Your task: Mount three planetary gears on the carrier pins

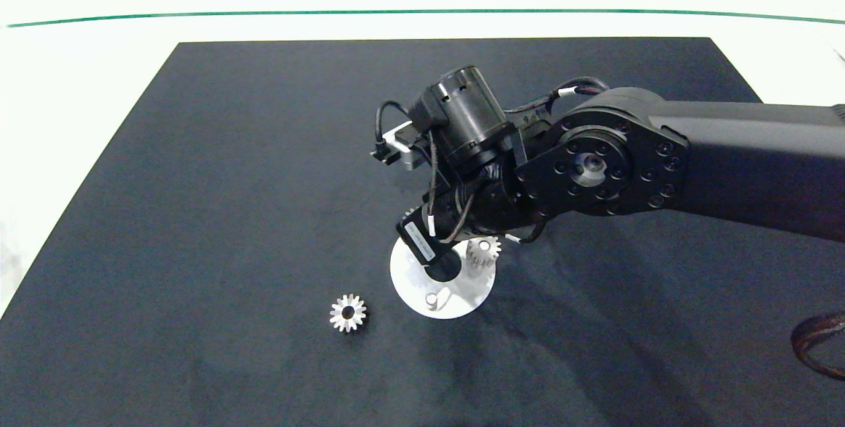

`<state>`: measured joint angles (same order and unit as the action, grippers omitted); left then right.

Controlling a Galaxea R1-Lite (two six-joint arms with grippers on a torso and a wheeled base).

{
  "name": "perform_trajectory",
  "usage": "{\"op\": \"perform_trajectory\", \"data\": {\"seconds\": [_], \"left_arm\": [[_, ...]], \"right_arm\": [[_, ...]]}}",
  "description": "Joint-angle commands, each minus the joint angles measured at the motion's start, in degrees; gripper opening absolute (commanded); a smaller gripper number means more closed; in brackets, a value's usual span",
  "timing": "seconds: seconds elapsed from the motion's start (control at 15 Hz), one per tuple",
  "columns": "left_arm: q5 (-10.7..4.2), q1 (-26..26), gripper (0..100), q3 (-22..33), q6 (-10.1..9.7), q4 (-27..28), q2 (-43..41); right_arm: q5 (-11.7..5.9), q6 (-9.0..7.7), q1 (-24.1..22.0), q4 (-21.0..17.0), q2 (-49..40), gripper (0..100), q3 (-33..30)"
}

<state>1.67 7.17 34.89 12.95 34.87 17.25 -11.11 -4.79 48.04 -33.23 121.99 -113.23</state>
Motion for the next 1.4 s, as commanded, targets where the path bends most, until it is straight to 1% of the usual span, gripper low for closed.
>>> {"op": "perform_trajectory", "data": {"seconds": [0.07, 0.6, 0.8, 0.93, 1.07, 1.4], "left_arm": [[0.0, 0.04, 100, 0.0, 0.15, 0.2, -0.29], [0.0, 0.04, 100, 0.0, 0.15, 0.2, -0.55], [0.0, -0.05, 100, 0.0, 0.15, 0.03, -0.55], [0.0, 0.04, 100, 0.09, 0.15, 0.03, -0.55], [0.0, 0.04, 100, 0.09, 0.5, 0.2, -0.55], [0.0, 0.04, 100, 0.09, 0.5, 0.2, -0.55]], "right_arm": [[-0.06, 0.4, 0.12, -0.17, 0.35, 25, -0.68], [-0.14, 0.48, -0.05, -0.08, 1.14, 25, -1.37], [-0.14, 0.75, -0.14, -0.08, 1.14, 25, -1.37], [-0.41, 0.75, -0.14, -0.08, 1.23, 25, -1.37], [-0.41, 0.75, -0.14, -0.08, 1.14, 25, -1.37], [-0.5, 0.75, -0.14, -0.08, 1.23, 25, -1.37]]}}
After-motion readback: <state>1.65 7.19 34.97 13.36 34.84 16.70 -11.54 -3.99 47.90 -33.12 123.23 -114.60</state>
